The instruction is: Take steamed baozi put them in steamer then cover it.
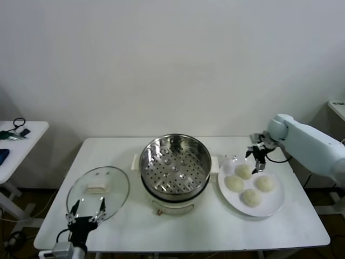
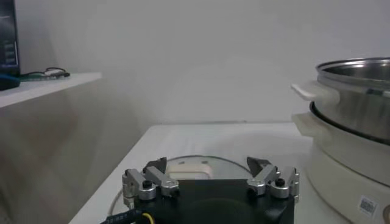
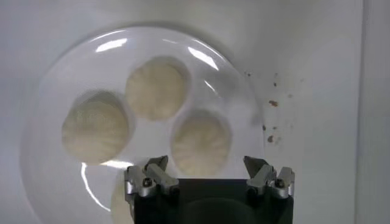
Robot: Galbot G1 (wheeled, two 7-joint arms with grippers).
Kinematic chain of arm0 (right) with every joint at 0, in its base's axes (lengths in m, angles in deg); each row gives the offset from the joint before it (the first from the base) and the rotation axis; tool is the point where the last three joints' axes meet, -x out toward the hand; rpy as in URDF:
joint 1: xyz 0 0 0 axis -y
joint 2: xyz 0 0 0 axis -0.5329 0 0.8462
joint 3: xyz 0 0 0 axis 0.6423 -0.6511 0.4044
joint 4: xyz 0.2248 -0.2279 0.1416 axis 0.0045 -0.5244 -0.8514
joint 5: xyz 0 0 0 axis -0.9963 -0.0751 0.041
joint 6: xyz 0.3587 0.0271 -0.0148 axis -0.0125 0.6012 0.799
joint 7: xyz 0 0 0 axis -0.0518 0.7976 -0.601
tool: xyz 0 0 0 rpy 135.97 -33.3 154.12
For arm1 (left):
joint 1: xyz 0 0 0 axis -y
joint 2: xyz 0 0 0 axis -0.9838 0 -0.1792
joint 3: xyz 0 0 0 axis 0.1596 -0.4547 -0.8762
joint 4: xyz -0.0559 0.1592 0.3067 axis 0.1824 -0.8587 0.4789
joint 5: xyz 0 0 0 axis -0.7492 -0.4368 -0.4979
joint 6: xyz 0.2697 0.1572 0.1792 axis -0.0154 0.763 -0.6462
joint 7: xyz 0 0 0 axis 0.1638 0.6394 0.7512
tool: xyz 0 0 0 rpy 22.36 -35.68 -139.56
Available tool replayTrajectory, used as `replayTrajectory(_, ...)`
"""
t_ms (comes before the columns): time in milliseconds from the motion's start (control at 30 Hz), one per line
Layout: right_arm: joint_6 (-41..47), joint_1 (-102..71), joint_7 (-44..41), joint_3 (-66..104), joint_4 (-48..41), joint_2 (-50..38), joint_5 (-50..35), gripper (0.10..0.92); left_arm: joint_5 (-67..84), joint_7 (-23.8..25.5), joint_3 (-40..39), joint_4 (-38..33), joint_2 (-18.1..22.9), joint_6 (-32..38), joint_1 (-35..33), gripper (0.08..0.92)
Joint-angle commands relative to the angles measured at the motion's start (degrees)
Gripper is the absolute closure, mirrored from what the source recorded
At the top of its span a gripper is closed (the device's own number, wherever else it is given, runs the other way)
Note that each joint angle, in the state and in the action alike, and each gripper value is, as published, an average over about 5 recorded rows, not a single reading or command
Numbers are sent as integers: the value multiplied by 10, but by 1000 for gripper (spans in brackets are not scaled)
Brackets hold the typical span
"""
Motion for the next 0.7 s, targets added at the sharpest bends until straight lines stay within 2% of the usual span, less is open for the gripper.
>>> replayTrajectory(33, -2, -35, 11, 30, -58, 43, 42, 203, -2, 0, -1, 2, 1, 1, -2, 177)
replayTrajectory(300, 3, -41, 10, 55, -72, 46, 59, 212, -2, -2, 1, -1, 0, 2, -4, 177)
replayTrajectory(500, 6, -36, 5, 55, -53, 38, 46, 307, -3, -6, 2, -4, 0, 2, -9, 177)
replayTrajectory(700, -10, -2, 4, 29, 1, 17, 29, 329, -9, -9, -2, -5, 3, 1, -9, 177)
